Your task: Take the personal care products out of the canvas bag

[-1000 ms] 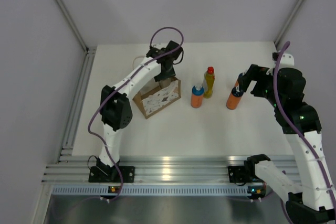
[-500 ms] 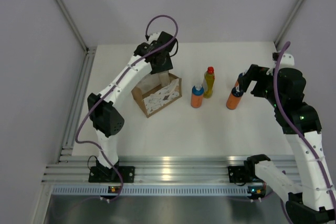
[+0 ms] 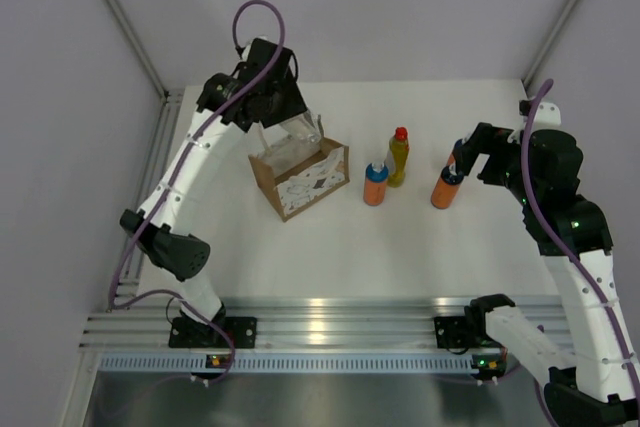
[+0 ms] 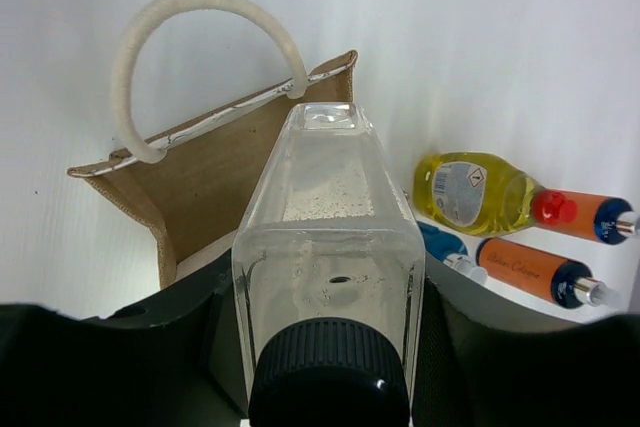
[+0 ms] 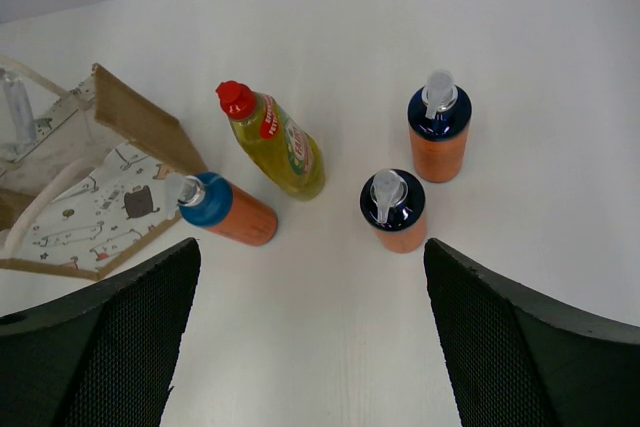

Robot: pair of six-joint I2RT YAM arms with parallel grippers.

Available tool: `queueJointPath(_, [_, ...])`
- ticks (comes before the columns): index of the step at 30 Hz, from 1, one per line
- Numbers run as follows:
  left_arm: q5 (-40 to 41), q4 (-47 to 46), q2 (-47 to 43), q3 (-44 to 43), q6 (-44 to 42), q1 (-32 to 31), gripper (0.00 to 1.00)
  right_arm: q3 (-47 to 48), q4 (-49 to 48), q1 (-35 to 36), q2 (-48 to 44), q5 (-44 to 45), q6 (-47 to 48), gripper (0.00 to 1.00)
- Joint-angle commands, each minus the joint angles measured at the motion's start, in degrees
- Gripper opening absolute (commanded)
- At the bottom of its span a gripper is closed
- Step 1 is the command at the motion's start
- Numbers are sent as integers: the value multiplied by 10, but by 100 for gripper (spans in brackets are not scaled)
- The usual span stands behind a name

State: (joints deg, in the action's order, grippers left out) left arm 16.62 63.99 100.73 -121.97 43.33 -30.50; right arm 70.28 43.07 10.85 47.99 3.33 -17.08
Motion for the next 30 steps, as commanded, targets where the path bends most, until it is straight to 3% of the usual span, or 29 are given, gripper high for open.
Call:
queueJointPath(1, [-35, -54, -74, -48, 19, 15, 0, 28, -3, 0, -4, -3, 0, 90])
queueJointPath(19, [-353, -108, -163, 1, 55, 16, 0, 37, -3, 0, -10, 1, -5, 90])
queueJointPath(22, [-332, -106, -160, 9, 35, -35, 0, 39, -3, 0, -11, 4, -4, 90])
queueJointPath(30, [-141, -106, -155, 89, 29, -236, 0, 52, 1, 0, -22, 16, 1, 91])
